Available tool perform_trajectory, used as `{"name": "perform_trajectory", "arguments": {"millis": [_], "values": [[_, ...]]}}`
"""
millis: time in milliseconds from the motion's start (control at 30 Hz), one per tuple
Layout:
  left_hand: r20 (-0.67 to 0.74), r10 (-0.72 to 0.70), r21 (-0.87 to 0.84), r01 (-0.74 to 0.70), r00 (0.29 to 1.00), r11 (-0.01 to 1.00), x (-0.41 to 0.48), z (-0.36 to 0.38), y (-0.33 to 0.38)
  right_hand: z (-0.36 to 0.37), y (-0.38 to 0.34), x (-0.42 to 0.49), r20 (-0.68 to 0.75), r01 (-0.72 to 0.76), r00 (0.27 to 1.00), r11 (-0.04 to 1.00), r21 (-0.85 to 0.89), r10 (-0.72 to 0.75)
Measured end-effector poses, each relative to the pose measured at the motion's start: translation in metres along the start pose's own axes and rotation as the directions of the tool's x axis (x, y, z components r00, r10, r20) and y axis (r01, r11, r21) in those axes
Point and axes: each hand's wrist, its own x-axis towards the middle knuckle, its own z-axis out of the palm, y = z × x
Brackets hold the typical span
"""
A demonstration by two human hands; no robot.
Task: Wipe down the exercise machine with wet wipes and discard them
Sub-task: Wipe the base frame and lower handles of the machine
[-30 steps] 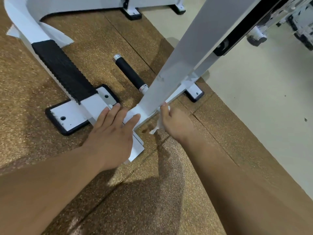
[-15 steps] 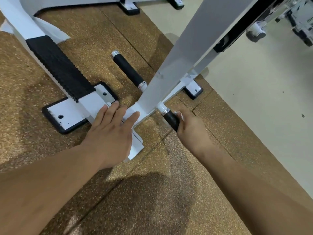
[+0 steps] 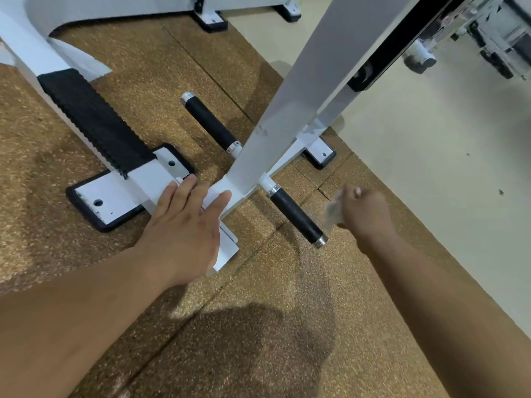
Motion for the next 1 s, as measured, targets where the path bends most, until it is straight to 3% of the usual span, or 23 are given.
{"name": "perform_trajectory", "arguments": {"millis": [100,200,300,467,533,600,733,833,900,1000], "values": [[0.003,-0.015,-0.024,0.015,1.000,1.000,0.000,0.000,0.000,0.031,-0.027,-0.002,0.096,0.059,0.993,0.997,0.048,-0.064],[0.014,-0.020,-0.022,0.021,1.000,1.000,0.002,-0.001,0.001,0.056,-0.042,-0.023,0.292,0.295,0.920,0.952,-0.081,-0.260],[0.021,-0.027,-0.018,0.027,0.999,0.999,0.001,0.000,0.000,0.060,-0.036,-0.037,0.331,0.538,0.837,0.764,-0.356,-0.435],[0.014,-0.033,-0.034,0.034,0.999,0.999,0.001,-0.001,0.001,0.048,0.003,-0.059,0.391,0.625,0.777,0.536,-0.568,-0.492],[0.030,-0.032,-0.031,0.033,0.999,0.999,0.002,-0.002,0.001,0.036,0.032,-0.068,0.407,0.627,0.774,0.497,-0.600,-0.486],[0.035,-0.033,-0.035,0.034,0.999,0.999,0.002,-0.003,0.000,0.018,0.062,-0.076,0.383,0.553,0.833,0.601,-0.577,-0.399],[0.049,-0.045,-0.013,0.045,0.998,0.999,0.003,-0.002,0.002,-0.008,0.079,-0.072,0.257,0.166,0.964,0.902,-0.398,-0.064],[0.042,-0.046,-0.006,0.046,0.998,0.999,0.002,-0.002,0.002,-0.012,0.047,-0.042,0.102,-0.042,0.993,0.983,-0.176,0.061],[0.041,-0.044,-0.021,0.045,0.998,0.999,0.002,-0.003,0.003,-0.007,0.012,-0.024,0.089,-0.055,0.994,0.994,-0.090,0.063],[0.043,-0.048,-0.010,0.049,0.998,0.999,0.001,-0.004,0.003,0.019,-0.036,-0.020,0.132,0.148,0.982,0.983,-0.105,-0.134]]}}
